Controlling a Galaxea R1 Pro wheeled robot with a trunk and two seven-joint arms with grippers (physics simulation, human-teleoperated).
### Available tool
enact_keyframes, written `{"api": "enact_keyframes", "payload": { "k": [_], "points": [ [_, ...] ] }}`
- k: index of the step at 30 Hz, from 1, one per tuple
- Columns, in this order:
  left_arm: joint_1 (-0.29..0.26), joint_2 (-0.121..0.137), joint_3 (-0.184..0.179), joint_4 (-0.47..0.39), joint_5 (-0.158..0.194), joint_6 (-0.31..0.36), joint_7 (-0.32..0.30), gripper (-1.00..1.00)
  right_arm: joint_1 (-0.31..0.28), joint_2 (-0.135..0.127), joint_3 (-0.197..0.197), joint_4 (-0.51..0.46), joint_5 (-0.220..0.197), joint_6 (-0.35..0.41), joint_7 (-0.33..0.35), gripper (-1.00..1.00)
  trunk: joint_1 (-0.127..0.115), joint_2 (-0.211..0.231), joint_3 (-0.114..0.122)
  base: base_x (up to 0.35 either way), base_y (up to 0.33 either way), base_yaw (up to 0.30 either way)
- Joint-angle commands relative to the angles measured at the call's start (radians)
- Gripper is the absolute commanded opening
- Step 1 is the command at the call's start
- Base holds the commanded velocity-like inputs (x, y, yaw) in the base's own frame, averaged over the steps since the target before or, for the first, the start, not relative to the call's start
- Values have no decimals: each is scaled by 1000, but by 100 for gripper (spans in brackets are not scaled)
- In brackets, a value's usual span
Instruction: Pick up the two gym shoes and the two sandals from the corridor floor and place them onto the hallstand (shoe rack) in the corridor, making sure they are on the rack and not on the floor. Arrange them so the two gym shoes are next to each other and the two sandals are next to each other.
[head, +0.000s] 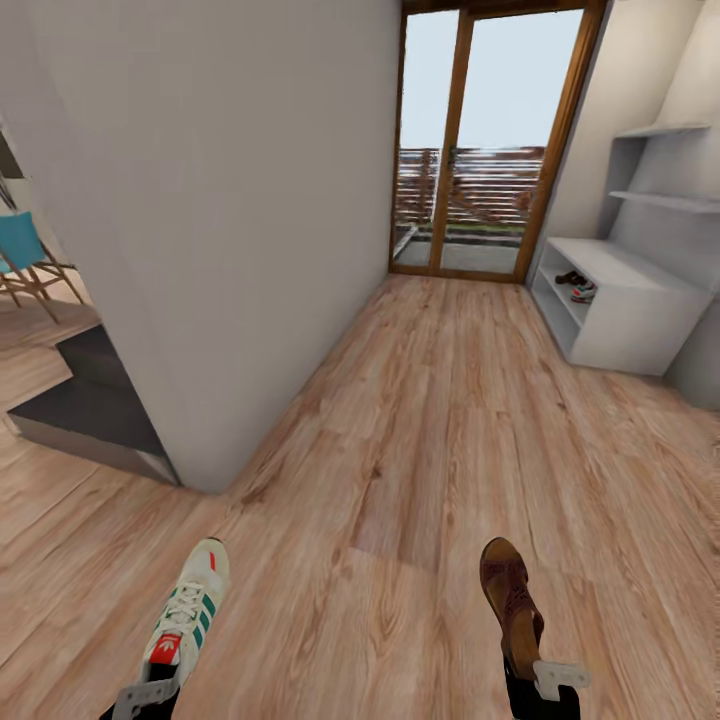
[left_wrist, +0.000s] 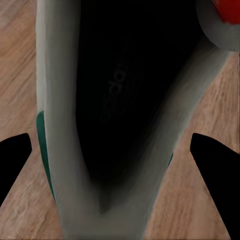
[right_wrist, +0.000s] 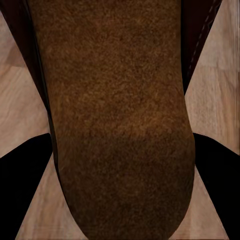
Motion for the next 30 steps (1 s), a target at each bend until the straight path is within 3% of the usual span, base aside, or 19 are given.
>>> {"api": "enact_keyframes", "payload": {
  "k": [1, 30],
  "points": [
    [-1, 0, 9, 0, -4, -3, -6, -100, -1, 1, -6, 1, 10, -4, -2, -100, 0, 0, -1, 334, 0, -267],
    [-1, 1, 9, 0, -2, -3, -6, -100, -1, 1, -6, 2, 12, -4, -2, -100, 0, 0, -1, 334, 0, -267]
  ]
}}
